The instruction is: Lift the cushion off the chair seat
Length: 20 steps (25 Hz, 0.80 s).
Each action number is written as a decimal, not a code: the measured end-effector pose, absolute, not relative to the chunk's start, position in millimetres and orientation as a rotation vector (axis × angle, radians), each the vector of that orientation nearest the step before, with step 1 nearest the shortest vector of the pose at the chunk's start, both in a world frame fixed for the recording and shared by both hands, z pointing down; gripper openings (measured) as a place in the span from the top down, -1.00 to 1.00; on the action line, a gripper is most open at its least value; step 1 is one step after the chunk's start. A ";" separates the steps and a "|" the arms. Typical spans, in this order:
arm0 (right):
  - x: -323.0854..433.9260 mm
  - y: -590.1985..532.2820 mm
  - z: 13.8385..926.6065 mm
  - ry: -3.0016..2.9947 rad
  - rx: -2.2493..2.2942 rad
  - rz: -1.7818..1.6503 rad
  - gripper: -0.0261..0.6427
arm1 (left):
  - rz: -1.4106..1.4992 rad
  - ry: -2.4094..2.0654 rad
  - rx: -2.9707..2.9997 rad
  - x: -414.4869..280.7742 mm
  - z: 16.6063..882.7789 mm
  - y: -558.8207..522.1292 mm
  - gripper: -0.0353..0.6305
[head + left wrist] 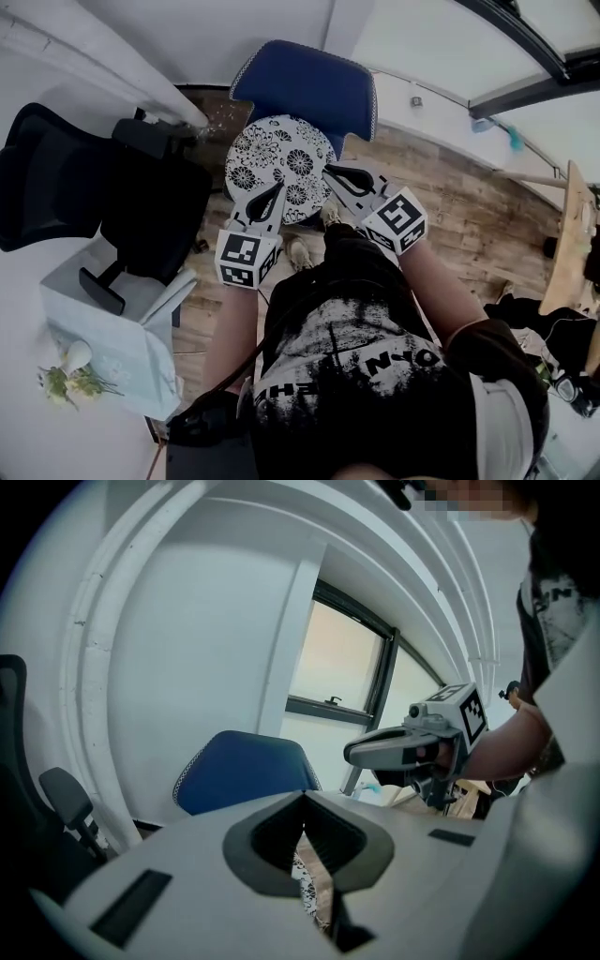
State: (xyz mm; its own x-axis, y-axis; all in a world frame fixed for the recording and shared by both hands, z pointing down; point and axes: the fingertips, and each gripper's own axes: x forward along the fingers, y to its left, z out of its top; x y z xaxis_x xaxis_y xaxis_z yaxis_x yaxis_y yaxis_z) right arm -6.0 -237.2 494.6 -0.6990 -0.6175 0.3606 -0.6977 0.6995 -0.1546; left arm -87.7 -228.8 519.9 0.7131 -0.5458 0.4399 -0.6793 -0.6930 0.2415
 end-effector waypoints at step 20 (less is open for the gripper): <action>48.7 -273.3 710.0 -2.297 0.968 0.792 0.63 | 0.570 -0.957 2.374 -45.1 607.5 -276.8 0.85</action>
